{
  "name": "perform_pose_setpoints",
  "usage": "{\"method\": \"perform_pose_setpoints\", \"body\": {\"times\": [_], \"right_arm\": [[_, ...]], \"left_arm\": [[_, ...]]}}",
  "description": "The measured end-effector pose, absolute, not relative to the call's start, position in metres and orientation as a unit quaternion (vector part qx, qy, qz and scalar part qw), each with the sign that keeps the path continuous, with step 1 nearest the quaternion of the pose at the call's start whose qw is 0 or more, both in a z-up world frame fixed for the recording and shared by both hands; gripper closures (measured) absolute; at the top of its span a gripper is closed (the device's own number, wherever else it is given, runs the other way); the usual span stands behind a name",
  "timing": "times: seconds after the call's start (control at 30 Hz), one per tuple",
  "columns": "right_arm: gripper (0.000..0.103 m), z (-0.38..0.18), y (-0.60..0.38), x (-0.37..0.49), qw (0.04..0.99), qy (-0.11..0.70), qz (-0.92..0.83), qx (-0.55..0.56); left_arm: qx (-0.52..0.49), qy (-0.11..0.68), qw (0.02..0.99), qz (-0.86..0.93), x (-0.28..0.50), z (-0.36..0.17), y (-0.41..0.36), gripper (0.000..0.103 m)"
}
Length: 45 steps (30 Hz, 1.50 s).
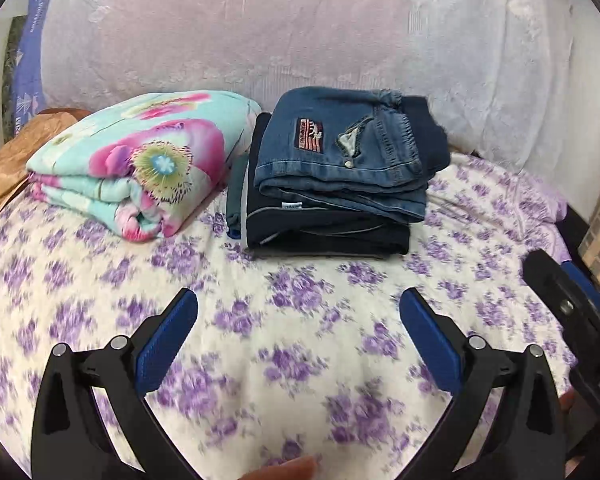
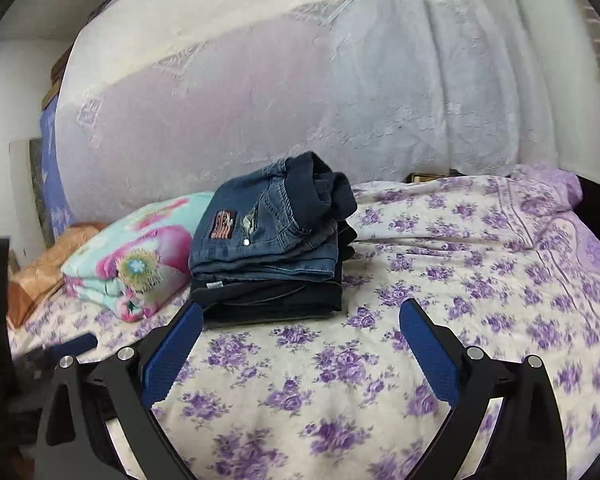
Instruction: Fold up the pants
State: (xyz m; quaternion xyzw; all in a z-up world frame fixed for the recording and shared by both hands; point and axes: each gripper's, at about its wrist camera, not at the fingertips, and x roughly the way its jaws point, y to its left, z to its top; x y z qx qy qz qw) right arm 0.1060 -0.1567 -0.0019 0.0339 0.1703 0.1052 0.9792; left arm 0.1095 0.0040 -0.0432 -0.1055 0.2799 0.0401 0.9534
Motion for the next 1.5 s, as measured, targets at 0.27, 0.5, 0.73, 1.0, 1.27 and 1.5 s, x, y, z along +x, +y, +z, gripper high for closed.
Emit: {"method": "perform_pose_setpoints", "body": {"times": [0.27, 0.5, 0.73, 1.0, 1.27, 1.5], "right_arm": [[0.004, -0.015, -0.163, 0.099, 0.984, 0.140, 0.104, 0.038], [0.004, -0.028, -0.157, 0.105, 0.977, 0.155, 0.134, 0.050], [0.004, -0.025, -0.145, 0.095, 0.982, 0.138, 0.130, 0.012], [0.004, -0.024, -0.151, 0.094, 0.983, 0.134, 0.119, 0.030], [0.004, -0.024, -0.159, 0.096, 0.984, 0.135, 0.104, 0.045], [0.004, -0.024, -0.171, 0.100, 0.982, 0.139, 0.097, 0.078]], "left_arm": [[-0.039, 0.242, 0.967, 0.076, 0.099, -0.036, -0.012, 0.005], [-0.051, 0.264, 0.959, 0.086, 0.112, -0.053, -0.014, 0.005], [-0.024, 0.278, 0.956, 0.092, 0.117, -0.065, -0.022, 0.005], [-0.030, 0.283, 0.953, 0.099, 0.117, -0.067, -0.019, 0.005], [-0.055, 0.288, 0.950, 0.104, 0.118, -0.068, -0.011, 0.005], [-0.056, 0.287, 0.951, 0.106, 0.118, -0.068, -0.011, 0.005]]}}
